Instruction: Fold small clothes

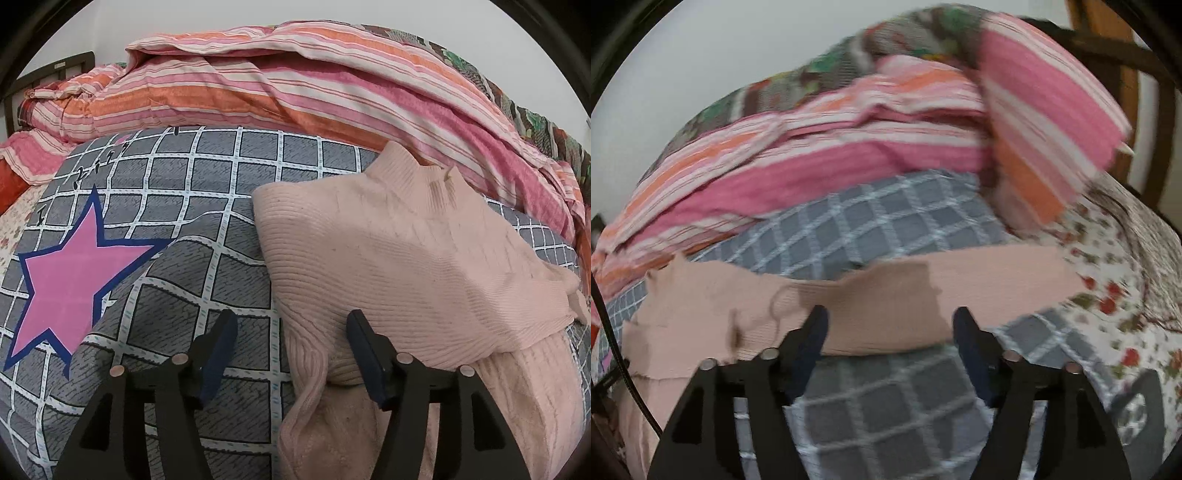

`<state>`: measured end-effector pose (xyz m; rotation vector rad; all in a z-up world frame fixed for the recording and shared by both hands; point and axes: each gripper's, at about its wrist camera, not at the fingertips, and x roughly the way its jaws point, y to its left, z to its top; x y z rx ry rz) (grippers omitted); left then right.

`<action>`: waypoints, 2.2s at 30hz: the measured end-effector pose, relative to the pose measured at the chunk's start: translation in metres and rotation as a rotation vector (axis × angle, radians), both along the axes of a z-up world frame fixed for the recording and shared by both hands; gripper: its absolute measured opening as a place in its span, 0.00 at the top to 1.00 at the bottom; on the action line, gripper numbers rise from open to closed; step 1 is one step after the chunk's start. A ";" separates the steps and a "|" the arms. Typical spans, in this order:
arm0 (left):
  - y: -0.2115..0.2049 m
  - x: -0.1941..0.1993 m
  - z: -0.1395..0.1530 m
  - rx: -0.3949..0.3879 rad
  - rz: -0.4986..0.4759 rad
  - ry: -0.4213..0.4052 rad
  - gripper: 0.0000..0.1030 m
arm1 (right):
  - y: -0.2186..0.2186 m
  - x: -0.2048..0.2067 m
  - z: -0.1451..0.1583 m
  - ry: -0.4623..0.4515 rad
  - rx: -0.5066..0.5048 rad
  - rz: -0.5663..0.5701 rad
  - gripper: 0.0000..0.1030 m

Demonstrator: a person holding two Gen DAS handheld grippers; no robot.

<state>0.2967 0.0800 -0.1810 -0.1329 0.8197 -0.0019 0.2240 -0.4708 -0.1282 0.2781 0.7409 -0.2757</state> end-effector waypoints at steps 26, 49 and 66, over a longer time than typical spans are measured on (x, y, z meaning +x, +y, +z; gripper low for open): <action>0.000 0.004 -0.002 0.017 -0.018 0.014 0.34 | -0.092 0.027 -0.052 0.061 0.156 -0.177 0.94; 0.037 -0.029 0.019 -0.099 -0.001 -0.063 0.30 | 0.147 0.017 0.105 -0.293 -0.244 0.122 0.95; 0.100 -0.038 0.027 -0.203 0.103 -0.093 0.30 | 0.392 0.085 0.038 -0.141 -0.167 0.552 0.95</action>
